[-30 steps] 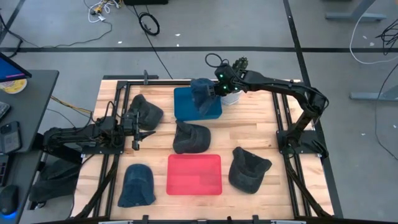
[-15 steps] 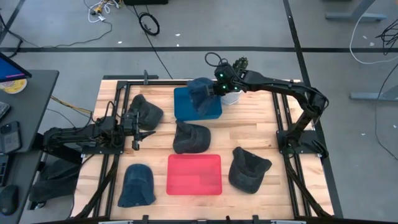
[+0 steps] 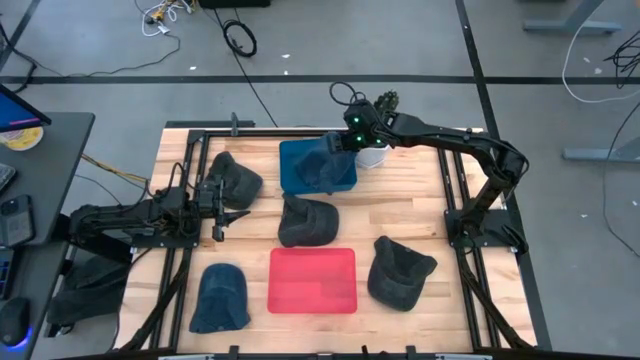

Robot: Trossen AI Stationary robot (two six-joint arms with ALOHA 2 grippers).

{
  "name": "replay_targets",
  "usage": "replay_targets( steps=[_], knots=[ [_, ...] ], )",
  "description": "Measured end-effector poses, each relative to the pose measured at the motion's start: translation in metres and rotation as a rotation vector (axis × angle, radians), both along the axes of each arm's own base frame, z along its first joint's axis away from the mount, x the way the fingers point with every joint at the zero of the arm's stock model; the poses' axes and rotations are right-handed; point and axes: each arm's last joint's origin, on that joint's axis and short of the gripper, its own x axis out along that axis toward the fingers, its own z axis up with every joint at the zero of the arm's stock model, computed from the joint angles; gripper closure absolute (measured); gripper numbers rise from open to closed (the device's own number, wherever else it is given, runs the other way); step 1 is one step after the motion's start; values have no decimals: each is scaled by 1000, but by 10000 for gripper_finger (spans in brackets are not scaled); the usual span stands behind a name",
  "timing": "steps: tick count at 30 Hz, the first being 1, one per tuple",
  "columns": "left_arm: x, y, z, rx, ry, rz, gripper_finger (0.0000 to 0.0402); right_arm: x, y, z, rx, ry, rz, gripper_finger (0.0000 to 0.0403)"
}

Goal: Pick & Place hat
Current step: Put the top right blue cap into the blue pin

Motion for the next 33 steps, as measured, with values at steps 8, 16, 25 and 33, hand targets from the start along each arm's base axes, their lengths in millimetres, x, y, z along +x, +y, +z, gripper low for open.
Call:
replay_targets(
  steps=[8, 16, 25, 33],
  knots=[
    [0, 0, 0, 0, 0, 0, 236, 6, 6, 3, -45, -37, 113, 288],
    [0, 0, 0, 0, 0, 0, 236, 16, 39, -1, -156, 52, 371, 298],
    [0, 0, 0, 0, 0, 0, 236, 26, 69, -1, -475, 126, 771, 300],
    [0, 0, 0, 0, 0, 0, 236, 28, 90, -4, -926, 375, 1135, 300]
  ],
)
